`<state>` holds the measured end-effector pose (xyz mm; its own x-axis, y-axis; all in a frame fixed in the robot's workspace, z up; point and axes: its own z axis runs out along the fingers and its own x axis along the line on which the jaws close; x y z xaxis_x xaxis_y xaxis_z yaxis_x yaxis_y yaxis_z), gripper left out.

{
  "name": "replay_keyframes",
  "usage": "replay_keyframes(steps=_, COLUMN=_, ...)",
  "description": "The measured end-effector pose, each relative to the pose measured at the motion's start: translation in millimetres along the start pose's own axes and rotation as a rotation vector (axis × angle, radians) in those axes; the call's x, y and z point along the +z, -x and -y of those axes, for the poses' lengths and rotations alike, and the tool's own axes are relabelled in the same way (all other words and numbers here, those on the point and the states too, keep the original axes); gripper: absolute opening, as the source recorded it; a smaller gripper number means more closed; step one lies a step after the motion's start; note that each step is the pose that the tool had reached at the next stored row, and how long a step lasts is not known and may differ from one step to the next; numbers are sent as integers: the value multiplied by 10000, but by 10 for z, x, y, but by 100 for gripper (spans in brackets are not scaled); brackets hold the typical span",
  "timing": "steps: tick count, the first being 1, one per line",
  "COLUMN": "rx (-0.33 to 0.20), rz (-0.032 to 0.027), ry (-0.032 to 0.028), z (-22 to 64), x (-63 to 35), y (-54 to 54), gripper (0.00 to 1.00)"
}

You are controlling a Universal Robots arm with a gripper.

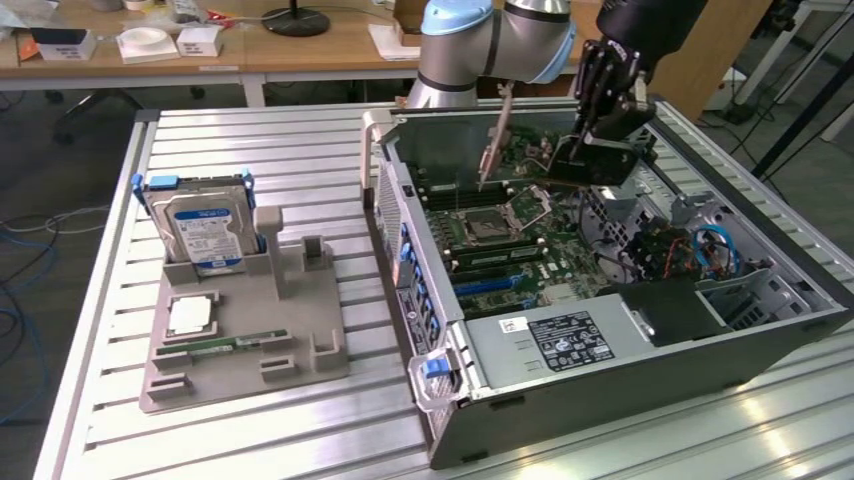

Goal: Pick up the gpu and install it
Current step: 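Insert the gpu into the slot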

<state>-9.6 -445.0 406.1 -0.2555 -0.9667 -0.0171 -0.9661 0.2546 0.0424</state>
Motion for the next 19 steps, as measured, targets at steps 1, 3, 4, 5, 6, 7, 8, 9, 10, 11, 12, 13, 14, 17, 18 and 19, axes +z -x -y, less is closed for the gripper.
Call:
replay_keyframes(steps=1, rx=-100, rz=-4, ry=2, z=0, x=0, y=0, gripper=26)
replay_keyframes(steps=3, rx=-299, rz=-13, ry=5, z=0, x=0, y=0, gripper=26)
replay_keyframes(steps=4, rx=-399, rz=-17, ry=7, z=0, x=0, y=0, gripper=26)
replay_keyframes(steps=5, rx=-498, rz=-21, ry=9, z=0, x=0, y=0, gripper=26)
replay_keyframes(steps=6, rx=-606, rz=-26, ry=11, z=0, x=0, y=0, gripper=26)
replay_keyframes(steps=7, rx=-705, rz=-30, ry=12, z=0, x=0, y=0, gripper=26)
replay_keyframes(steps=8, rx=-803, rz=-35, ry=14, z=0, x=0, y=0, gripper=26)
replay_keyframes(steps=9, rx=-901, rz=-38, ry=16, z=0, x=0, y=0, gripper=26)
replay_keyframes(steps=10, rx=-999, rz=-42, ry=17, z=0, x=0, y=0, gripper=26)
replay_keyframes(steps=11, rx=-1096, rz=-47, ry=19, z=0, x=0, y=0, gripper=26)
replay_keyframes(steps=12, rx=-1199, rz=-51, ry=21, z=0, x=0, y=0, gripper=26)
replay_keyframes(steps=13, rx=-1295, rz=-56, ry=22, z=0, x=0, y=0, gripper=26)
replay_keyframes(steps=14, rx=-1391, rz=-59, ry=24, z=0, x=0, y=0, gripper=26)
replay_keyframes(steps=17, rx=-1675, rz=-71, ry=29, z=0, x=0, y=0, gripper=26)
replay_keyframes(steps=18, rx=-1769, rz=-75, ry=30, z=0, x=0, y=0, gripper=26)
replay_keyframes(steps=19, rx=-1872, rz=-80, ry=32, z=0, x=0, y=0, gripper=26)
